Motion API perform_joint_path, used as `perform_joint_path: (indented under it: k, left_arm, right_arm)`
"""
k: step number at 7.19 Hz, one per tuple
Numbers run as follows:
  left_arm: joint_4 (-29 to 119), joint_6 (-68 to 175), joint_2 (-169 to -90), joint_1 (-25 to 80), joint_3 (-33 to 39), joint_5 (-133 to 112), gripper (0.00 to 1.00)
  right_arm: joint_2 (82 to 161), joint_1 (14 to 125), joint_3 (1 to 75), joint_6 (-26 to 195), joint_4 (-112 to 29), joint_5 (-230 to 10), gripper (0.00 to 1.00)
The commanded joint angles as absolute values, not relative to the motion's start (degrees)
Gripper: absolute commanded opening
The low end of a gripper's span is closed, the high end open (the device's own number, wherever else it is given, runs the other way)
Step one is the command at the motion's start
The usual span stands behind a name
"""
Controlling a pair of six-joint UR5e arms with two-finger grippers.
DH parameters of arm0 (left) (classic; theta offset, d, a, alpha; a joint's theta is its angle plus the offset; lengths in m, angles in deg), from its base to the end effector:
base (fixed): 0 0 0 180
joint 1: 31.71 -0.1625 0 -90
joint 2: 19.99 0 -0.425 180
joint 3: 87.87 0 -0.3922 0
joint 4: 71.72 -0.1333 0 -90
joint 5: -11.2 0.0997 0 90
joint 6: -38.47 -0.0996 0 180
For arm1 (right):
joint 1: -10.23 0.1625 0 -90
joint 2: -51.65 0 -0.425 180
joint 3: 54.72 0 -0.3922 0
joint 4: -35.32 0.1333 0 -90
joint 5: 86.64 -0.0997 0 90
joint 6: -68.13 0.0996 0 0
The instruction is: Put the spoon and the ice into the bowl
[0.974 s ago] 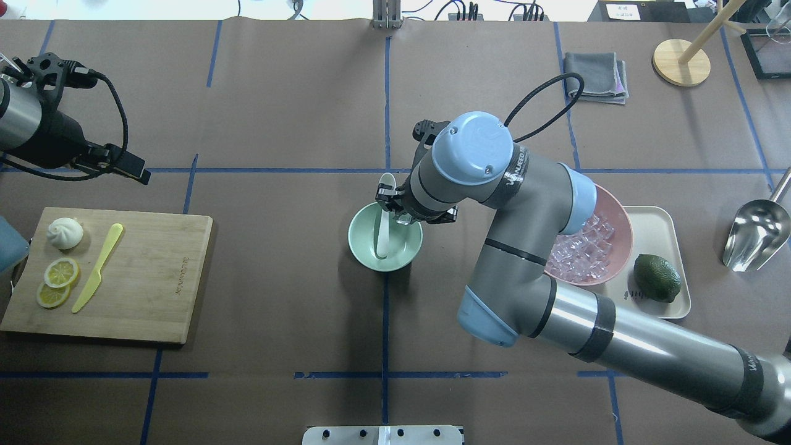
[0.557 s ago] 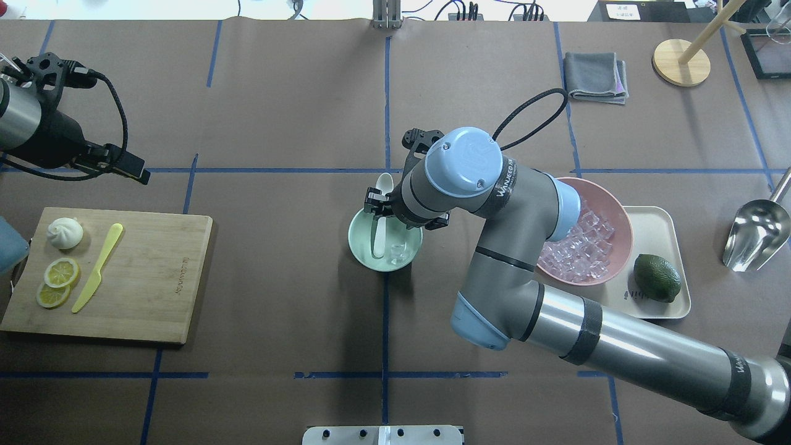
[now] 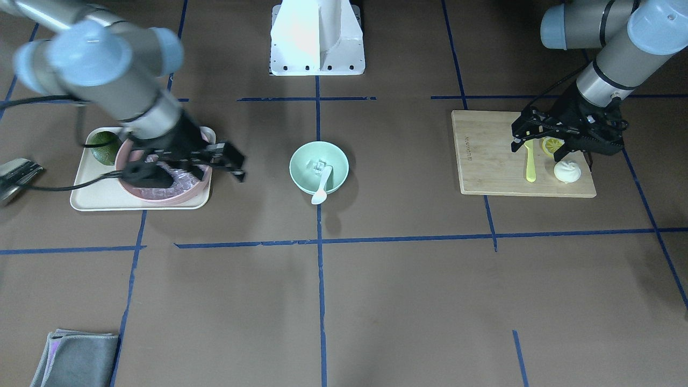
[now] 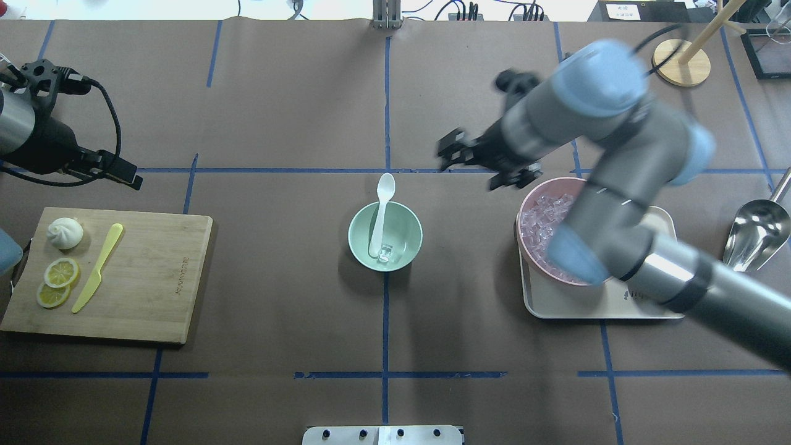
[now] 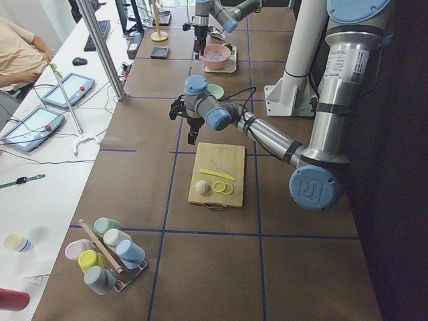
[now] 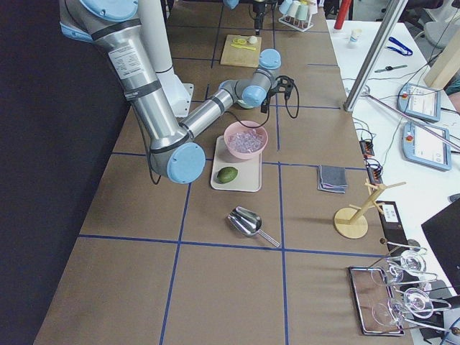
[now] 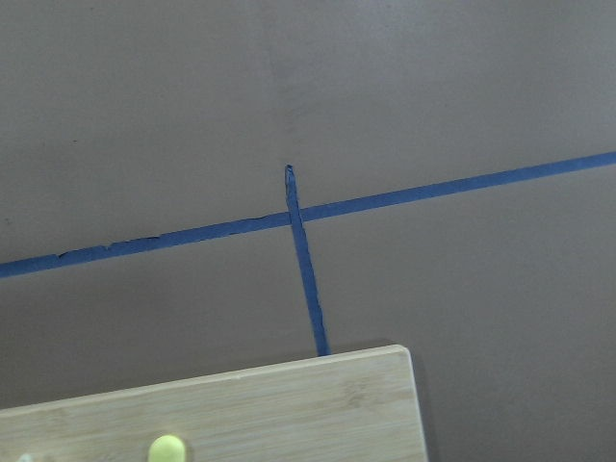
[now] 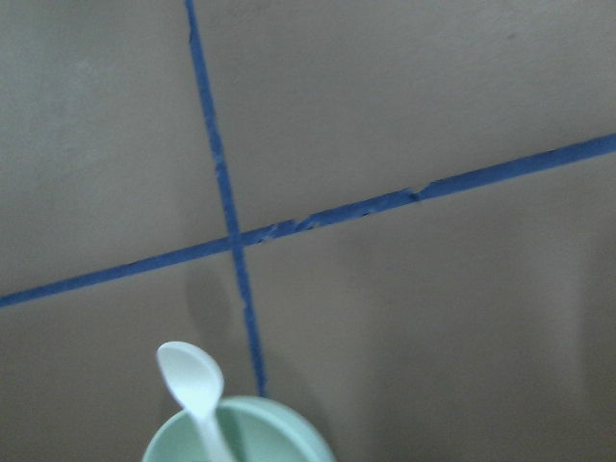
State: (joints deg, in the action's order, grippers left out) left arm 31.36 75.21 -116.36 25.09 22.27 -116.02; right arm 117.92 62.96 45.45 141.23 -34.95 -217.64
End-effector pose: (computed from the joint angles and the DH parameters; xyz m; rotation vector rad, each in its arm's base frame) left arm 0.2266 -0.4797 0.4074 0.1885 0.8916 0.1669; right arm -0.3191 -0.5315 0.2971 -0.0324 -1.1090 0.2255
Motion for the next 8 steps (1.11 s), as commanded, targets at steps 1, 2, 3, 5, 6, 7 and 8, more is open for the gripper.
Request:
perform_joint_path:
  k: [1,2,3,5,6,7,8]
  left_arm:
    - [31.29,68.64,-112.56,26.99,22.26,-115.89,1.00]
    - [31.20,63.04,-110.54,29.35,21.73,-115.97,1.00]
    - [30.68,56.20,-109.56,33.03,20.77,-116.15,1.00]
    - [30.59,47.21,-107.28,38.40,18.57,-116.33,1.00]
    - [30.41,43.77,-106.05,41.47,17.78,-116.41,1.00]
    - [27.80,41.74,-106.03,43.25,17.17,-116.50,1.00]
    - [24.03,41.20,-106.56,44.13,17.42,-117.02,1.00]
  right_arm:
    - [130.87,77.77,45.74,117.38,-35.26,-226.55,1.00]
    - [135.54,81.30,45.74,109.87,-35.26,-226.56,1.00]
    - [140.37,84.90,45.74,101.79,-35.35,-226.56,1.00]
    - [145.15,90.88,45.74,84.49,-42.33,-225.95,1.00]
    - [145.60,93.87,45.74,75.96,-48.38,-225.34,1.00]
    - [145.43,97.38,45.74,66.56,-55.58,-222.81,1.00]
    - [144.64,98.11,45.21,61.07,-59.74,-220.34,1.00]
